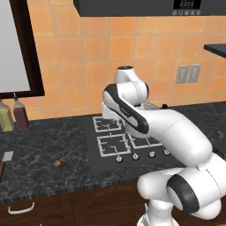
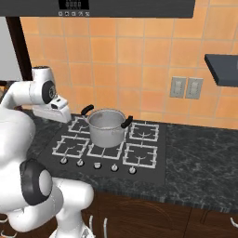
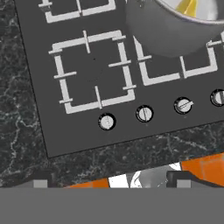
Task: Put the lemon wedge and mushroom in the pot. Retrieve the spatula and lightly stir the vegetables in the pot.
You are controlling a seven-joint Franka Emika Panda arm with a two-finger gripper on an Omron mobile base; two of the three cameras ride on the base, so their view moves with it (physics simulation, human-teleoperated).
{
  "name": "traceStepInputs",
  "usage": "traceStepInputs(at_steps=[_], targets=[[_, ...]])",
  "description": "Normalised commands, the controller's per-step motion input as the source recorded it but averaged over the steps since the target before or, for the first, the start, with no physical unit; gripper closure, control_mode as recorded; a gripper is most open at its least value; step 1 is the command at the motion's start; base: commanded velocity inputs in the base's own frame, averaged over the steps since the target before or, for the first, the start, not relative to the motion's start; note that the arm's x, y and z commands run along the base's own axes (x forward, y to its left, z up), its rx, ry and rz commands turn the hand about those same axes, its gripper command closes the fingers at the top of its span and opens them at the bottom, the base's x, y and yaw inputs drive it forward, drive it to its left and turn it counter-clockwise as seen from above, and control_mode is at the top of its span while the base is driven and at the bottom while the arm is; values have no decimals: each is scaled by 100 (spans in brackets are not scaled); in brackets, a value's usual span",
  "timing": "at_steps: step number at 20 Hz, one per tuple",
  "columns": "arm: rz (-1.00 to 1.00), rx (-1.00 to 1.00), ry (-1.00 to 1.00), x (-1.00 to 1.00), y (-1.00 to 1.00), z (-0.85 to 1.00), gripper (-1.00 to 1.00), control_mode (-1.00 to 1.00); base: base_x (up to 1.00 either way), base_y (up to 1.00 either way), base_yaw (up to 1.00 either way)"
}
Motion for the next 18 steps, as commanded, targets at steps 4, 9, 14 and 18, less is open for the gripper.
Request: traceStepInputs(at_steps=[4,9,14,18], targets=[[32,-2,10,-43,100,-60,-100,-100,0,0,0],[35,-6,7,-2,100,-61,-100,-100,0,0,0],[30,-9,4,18,100,-60,-100,-100,0,0,0],[28,-15,1,24,100,-51,-100,-100,0,0,0]])
